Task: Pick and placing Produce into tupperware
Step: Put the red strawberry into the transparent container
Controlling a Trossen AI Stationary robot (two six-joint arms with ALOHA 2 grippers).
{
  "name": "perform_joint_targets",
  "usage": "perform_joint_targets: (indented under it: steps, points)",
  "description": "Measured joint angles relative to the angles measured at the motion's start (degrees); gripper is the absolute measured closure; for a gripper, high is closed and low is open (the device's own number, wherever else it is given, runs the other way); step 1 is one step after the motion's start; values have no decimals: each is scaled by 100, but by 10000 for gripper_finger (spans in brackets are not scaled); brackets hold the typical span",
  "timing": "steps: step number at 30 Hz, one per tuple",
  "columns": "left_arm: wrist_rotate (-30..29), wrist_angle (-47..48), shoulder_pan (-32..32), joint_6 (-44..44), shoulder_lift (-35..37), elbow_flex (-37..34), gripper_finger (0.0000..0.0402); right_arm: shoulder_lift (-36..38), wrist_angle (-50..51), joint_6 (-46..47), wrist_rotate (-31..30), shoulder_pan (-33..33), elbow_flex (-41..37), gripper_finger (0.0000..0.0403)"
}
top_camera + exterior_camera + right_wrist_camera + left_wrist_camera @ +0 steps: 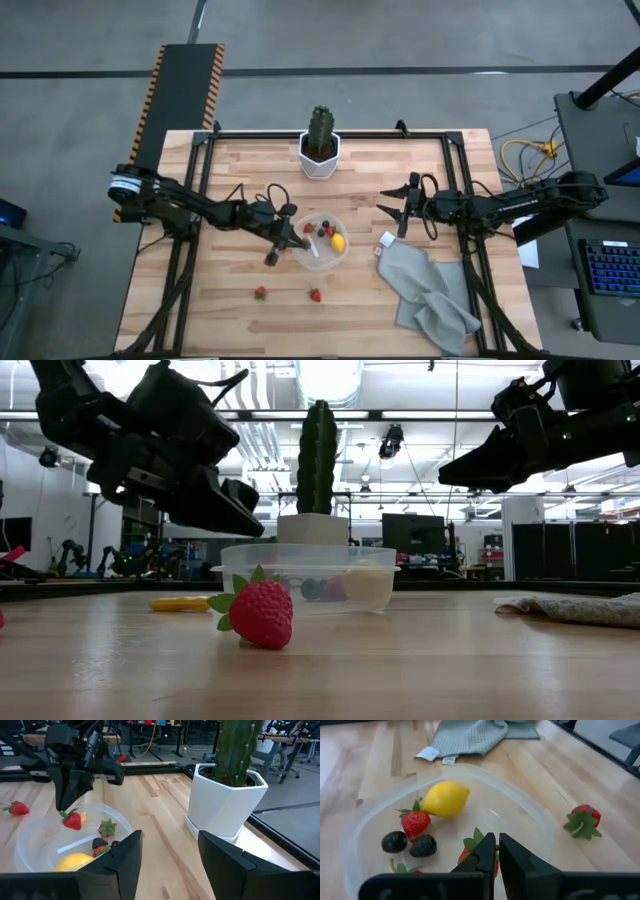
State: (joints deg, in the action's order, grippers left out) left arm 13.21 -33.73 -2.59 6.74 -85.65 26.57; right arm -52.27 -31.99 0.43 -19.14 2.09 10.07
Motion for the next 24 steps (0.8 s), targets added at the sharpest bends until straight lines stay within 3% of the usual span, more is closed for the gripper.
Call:
perform_joint_targets:
  steps: [24]
  points:
    - [-278,36,-2,-39,-120,4,402,-2,4,68,28,2,0,216]
